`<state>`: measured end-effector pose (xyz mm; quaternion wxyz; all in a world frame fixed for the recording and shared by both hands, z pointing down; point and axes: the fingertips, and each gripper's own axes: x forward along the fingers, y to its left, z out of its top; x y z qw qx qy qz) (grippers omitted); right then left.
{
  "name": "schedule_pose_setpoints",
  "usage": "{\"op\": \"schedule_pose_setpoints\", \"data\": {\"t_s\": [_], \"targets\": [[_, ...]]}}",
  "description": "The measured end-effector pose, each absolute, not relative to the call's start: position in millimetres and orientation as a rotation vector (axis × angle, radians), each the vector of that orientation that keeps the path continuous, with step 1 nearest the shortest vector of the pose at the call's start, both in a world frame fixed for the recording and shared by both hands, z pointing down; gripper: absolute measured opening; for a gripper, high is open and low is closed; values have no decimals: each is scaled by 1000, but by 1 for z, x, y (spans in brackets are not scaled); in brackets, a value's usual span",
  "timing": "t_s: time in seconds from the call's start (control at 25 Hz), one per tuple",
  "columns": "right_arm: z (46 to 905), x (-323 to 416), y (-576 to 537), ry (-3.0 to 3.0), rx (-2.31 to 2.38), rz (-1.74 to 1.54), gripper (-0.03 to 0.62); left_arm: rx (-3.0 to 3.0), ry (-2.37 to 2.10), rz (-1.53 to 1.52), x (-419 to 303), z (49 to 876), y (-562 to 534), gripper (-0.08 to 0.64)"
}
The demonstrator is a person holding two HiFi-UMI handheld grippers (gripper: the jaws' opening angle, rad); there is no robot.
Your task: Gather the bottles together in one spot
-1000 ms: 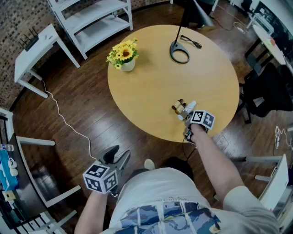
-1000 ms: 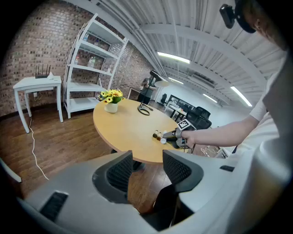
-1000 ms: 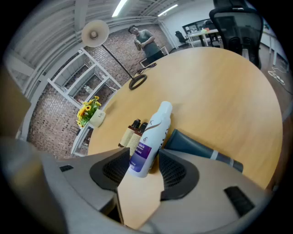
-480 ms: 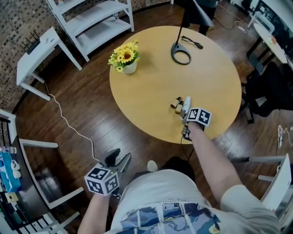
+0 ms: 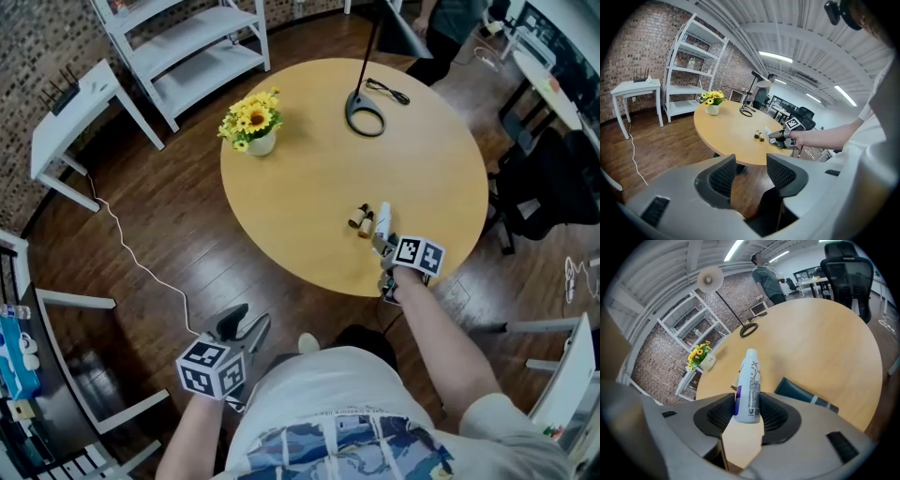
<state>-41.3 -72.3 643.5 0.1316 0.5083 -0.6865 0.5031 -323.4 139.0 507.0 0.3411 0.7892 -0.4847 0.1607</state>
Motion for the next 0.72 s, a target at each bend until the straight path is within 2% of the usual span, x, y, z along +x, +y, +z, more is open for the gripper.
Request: {"op": "schedule_pose_setpoints", "data": {"t_s": [0.28, 0.48, 0.72], "targets": [[540, -64, -23, -2338, 1266, 1428, 189, 2148, -1086, 244, -283, 478, 95, 181], [458, -89, 31, -2573, 1049, 1233, 189, 2241, -818, -7, -216, 414, 45, 184], [410, -100, 57, -2708, 919, 1146, 190, 2250, -562, -86, -140, 383, -5, 203]]}}
